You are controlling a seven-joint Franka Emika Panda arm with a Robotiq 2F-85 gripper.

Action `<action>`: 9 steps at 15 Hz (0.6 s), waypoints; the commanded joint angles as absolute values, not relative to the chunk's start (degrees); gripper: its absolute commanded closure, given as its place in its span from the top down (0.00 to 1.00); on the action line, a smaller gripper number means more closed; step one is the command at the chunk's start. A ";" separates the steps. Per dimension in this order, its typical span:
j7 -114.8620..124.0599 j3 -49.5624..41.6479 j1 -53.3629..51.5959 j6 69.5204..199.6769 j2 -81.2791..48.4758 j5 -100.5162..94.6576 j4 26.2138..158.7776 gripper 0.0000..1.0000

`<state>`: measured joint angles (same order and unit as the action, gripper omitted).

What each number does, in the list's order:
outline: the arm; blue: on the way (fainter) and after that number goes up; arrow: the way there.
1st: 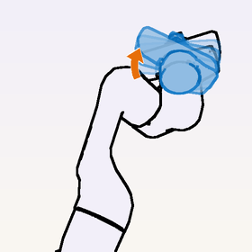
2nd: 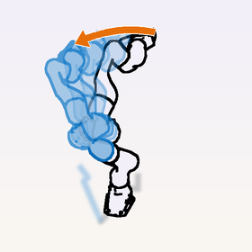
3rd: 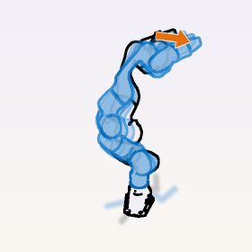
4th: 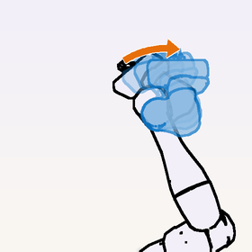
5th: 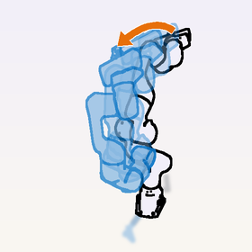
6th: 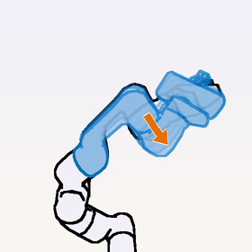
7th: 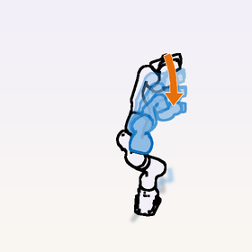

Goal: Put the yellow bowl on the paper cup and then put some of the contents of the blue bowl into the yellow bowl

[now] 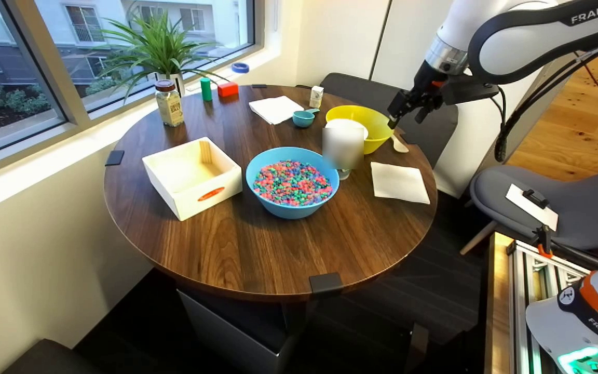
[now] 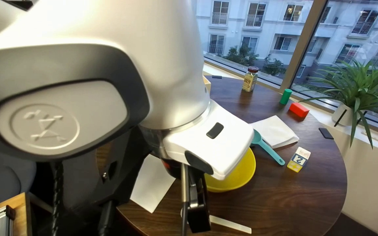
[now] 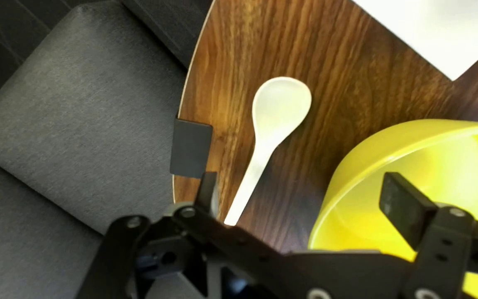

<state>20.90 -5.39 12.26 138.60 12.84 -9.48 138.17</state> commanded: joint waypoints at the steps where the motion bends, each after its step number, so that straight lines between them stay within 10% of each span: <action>1: 23.34 -5.48 12.25 140.65 9.68 -8.24 136.23 1.00; 7: 25.51 -5.87 11.75 143.46 5.97 -4.93 134.03 1.00; 9: 25.86 -6.04 11.65 144.16 4.99 -3.94 133.50 0.75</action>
